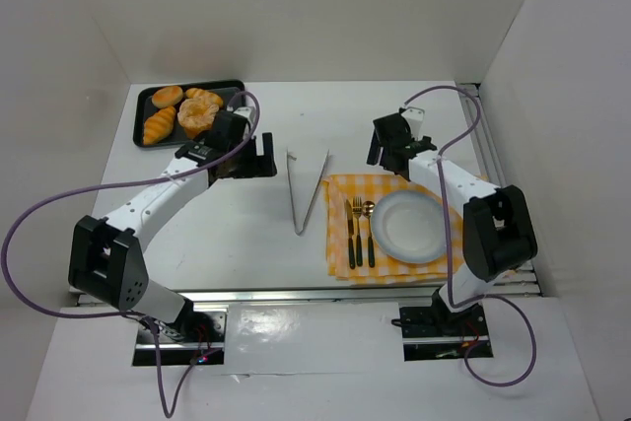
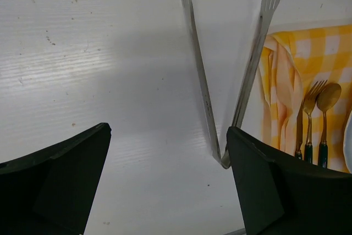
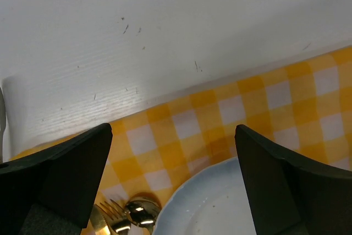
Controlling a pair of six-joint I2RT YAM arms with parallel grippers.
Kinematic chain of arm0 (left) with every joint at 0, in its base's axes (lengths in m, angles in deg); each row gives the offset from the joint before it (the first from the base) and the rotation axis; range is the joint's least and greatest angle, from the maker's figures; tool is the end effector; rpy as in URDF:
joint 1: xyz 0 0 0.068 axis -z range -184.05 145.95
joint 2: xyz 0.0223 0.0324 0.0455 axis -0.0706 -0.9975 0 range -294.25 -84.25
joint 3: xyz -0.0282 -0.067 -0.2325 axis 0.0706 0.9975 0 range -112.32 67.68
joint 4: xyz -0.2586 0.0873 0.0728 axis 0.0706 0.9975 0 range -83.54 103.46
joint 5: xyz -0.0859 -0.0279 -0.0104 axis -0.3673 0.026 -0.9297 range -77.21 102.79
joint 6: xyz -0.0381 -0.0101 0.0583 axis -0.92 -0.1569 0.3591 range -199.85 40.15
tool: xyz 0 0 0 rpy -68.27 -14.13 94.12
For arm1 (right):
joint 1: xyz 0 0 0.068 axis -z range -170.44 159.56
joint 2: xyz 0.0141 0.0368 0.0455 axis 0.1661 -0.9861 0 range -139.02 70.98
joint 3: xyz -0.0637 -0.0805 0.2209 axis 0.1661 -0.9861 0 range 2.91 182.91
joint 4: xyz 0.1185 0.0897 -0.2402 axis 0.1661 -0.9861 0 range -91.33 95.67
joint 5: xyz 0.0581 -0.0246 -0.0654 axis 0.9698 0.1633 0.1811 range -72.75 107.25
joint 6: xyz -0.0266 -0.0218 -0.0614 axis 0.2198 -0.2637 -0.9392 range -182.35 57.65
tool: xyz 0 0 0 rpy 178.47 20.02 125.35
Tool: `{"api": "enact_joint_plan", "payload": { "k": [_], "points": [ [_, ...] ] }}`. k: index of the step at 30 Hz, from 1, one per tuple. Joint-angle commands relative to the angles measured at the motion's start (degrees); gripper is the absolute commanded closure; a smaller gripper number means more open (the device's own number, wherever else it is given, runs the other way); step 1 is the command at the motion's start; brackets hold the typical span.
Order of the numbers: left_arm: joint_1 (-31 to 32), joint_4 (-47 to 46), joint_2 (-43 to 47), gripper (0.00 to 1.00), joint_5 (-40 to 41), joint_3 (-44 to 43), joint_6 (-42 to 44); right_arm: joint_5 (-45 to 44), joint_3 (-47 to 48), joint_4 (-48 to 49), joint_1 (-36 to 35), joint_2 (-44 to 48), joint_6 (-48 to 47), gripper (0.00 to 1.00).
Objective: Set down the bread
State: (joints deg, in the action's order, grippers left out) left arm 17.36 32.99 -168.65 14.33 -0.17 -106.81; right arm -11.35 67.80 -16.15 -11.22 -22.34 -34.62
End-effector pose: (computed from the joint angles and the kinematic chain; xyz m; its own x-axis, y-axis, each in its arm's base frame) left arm 0.3419 -0.1324 0.2376 -0.7239 -0.2030 -0.6593 0.0207 0.9489 -0.3148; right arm 0.3620 0.1079 0.1765 -0.6481 0.1911 -0.7372 0.3121 0.9496 -0.0283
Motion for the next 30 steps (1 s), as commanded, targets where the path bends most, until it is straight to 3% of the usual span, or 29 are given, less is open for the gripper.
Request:
{"api": "enact_joint_plan", "payload": {
  "k": [1, 13, 18, 22, 30],
  "points": [
    [0.5, -2.0, 1.5, 0.0, -1.5, 1.3, 0.6, -0.3, -1.4, -0.1, -0.7, 5.6, 0.0, 0.0],
    [2.3, -3.7, 1.7, 0.0, -0.4, 3.0, -2.6, 0.5, -0.2, -1.6, -0.1, 6.2, 0.0, 0.0],
    [11.4, -1.4, -3.7, 0.0, 4.1, 0.4, -5.5, 0.5, 0.3, -3.5, -1.4, 9.1, -1.5, 0.0],
    [14.4, -5.1, -7.3, 0.0, 4.1, 1.8, -8.4, 1.0, -0.2, -4.6, -1.9, 10.9, -2.7, 0.0],
    [18.3, -4.4, -15.2, 0.0, 13.5, -0.1, -13.0, 1.0, -0.8, -5.2, -1.9, 12.5, -3.2, 0.0]
  ]
}}
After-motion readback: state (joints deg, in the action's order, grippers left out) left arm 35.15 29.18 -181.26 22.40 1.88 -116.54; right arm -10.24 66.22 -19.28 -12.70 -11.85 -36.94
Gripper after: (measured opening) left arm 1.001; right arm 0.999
